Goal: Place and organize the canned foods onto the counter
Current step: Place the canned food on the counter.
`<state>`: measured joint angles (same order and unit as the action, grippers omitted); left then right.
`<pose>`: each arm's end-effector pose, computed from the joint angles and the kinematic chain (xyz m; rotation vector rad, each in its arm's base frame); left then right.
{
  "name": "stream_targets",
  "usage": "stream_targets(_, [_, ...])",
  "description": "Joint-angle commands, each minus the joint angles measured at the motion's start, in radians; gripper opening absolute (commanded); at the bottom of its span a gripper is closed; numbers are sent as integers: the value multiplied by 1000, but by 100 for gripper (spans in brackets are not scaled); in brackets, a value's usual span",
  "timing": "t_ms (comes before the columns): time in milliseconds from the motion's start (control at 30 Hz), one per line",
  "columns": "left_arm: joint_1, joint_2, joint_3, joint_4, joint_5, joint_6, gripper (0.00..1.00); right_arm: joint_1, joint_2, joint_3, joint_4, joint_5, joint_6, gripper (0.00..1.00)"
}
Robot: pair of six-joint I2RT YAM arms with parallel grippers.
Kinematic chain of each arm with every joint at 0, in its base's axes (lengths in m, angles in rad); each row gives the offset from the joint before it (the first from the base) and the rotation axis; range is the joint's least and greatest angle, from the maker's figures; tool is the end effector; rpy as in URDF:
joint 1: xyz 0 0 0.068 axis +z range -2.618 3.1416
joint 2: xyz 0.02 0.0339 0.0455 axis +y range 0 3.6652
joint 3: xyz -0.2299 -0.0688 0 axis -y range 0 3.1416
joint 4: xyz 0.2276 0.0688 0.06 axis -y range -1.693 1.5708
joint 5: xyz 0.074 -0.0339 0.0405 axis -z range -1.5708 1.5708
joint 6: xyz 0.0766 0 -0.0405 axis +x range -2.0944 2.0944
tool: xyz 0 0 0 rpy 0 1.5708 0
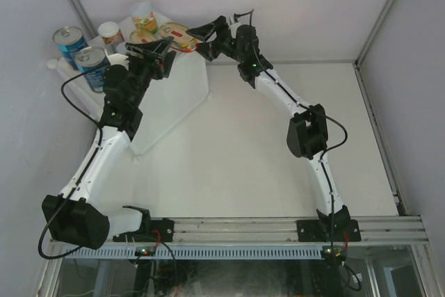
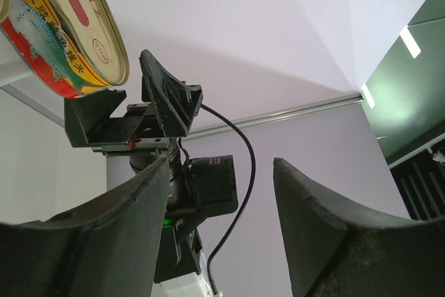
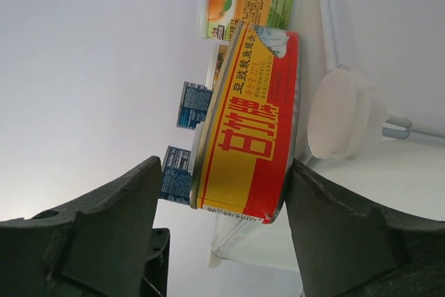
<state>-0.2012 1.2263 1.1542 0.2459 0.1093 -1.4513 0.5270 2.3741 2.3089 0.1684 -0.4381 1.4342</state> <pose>0.3134 -0.0725 0.3993 -0.8294 1.3229 -1.4223 0.4669 0.3093 0.3329 0.3786 1.7628 1.8296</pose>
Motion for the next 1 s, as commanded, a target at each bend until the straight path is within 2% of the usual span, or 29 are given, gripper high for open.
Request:
stream_targets(0, [8, 3, 69, 46, 14, -6, 65, 3, -109, -19, -35, 13, -63, 70])
stream_targets(333, [9, 1, 77, 18, 14, 9, 65, 2, -149, 6, -283, 38, -161, 71])
stream_targets(467, [10, -5, 67, 18, 14, 11, 65, 8, -155, -6, -298, 39, -176, 72])
stream_targets(633, [15, -12, 68, 1, 23, 27, 65, 6, -202, -91, -225, 48, -174, 72])
stream_targets(967, [22, -33, 58, -41, 7, 82, 65, 0, -232, -93, -247, 17, -234, 73])
